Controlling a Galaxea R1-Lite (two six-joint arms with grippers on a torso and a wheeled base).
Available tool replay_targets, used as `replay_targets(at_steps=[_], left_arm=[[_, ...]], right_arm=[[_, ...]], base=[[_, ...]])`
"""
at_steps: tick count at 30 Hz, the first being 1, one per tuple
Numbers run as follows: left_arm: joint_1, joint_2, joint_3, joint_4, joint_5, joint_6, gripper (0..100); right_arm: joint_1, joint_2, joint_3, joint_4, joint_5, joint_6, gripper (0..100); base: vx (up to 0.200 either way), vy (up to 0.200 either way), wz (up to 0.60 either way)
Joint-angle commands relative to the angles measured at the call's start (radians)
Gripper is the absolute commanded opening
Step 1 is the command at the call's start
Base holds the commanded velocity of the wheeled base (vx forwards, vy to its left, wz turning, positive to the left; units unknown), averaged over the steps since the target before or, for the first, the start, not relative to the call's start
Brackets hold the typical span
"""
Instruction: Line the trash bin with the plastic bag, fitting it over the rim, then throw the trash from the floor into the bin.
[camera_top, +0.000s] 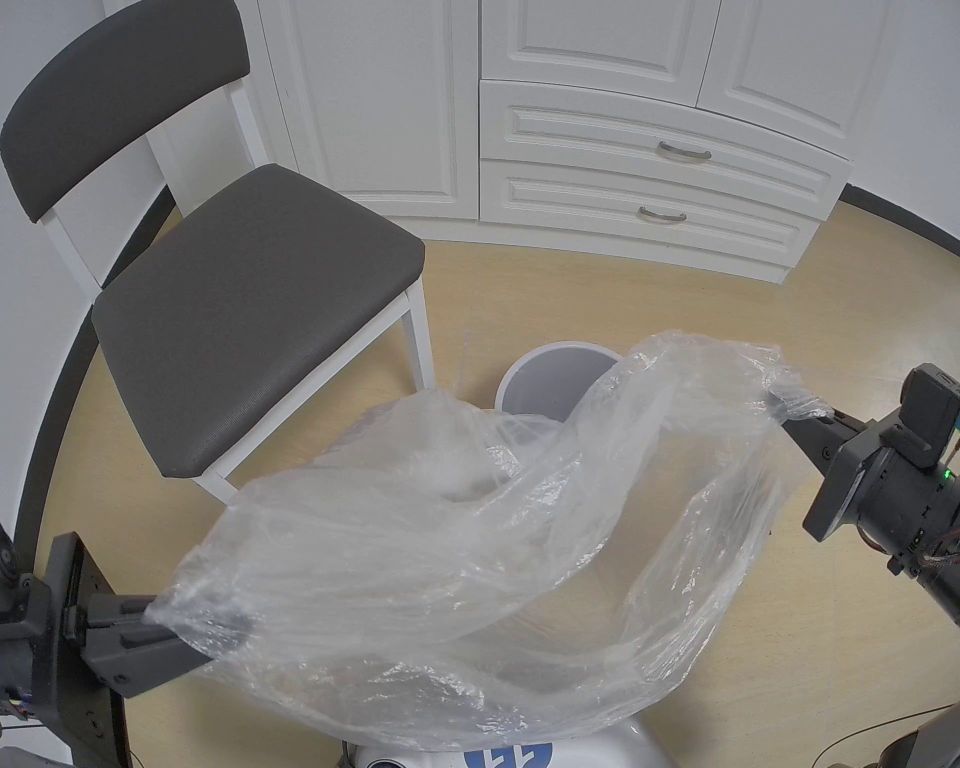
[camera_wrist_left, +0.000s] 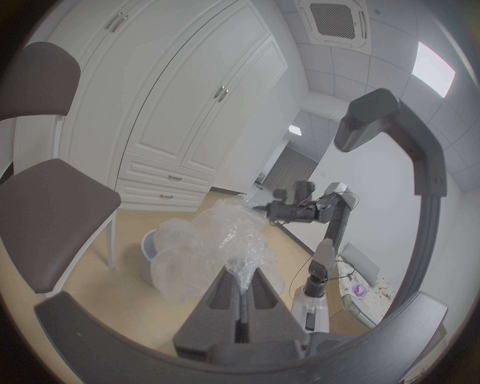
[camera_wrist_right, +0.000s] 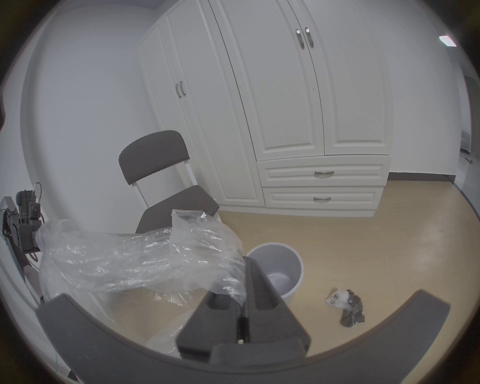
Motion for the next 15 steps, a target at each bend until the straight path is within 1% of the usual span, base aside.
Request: replay_targets(at_steps=[1,3,5,6,7,8,9,10,13,15], left_arm=[[0.051,0.052,-0.008,0.046,0.002,0.034,0],[0.079,0.072,-0.017,0.088,0.016,0.072,0],[0.087,0.089,-0.034,0.129,0.068,0.092,0],[0.087,0.092,-0.037,0.140,0.085,0.093,0],[0.077,0.101,-0.051,0.169,0.143,0.100,0],[0.074,0.103,-0.055,0.178,0.164,0.100,0],[0.074,0.103,-0.055,0.178,0.164,0.100,0],[0.068,0.106,-0.062,0.189,0.204,0.100,0],[0.068,0.104,-0.059,0.191,0.241,0.104,0],[0.067,0.107,-0.049,0.192,0.256,0.124,0]], right_arm=[[0.053,-0.051,0.018,-0.001,-0.057,-0.060,0],[0.069,-0.058,0.041,-0.011,-0.093,-0.116,0],[0.069,-0.060,0.056,-0.015,-0.100,-0.143,0],[0.069,-0.060,0.058,-0.015,-0.100,-0.146,0],[0.064,-0.058,0.059,-0.015,-0.100,-0.149,0],[0.061,-0.057,0.061,-0.015,-0.100,-0.149,0],[0.061,-0.057,0.061,-0.015,-0.100,-0.149,0],[0.056,-0.049,0.066,-0.015,-0.100,-0.149,0],[0.046,-0.045,0.086,-0.011,-0.100,-0.152,0],[0.046,-0.043,0.093,-0.006,-0.106,-0.166,0]], base=[[0.000,0.000,0.00],[0.000,0.000,0.00],[0.000,0.000,0.00],[0.000,0.000,0.00],[0.000,0.000,0.00],[0.000,0.000,0.00],[0.000,0.000,0.00],[0.000,0.000,0.00],[0.000,0.000,0.00],[0.000,0.000,0.00]])
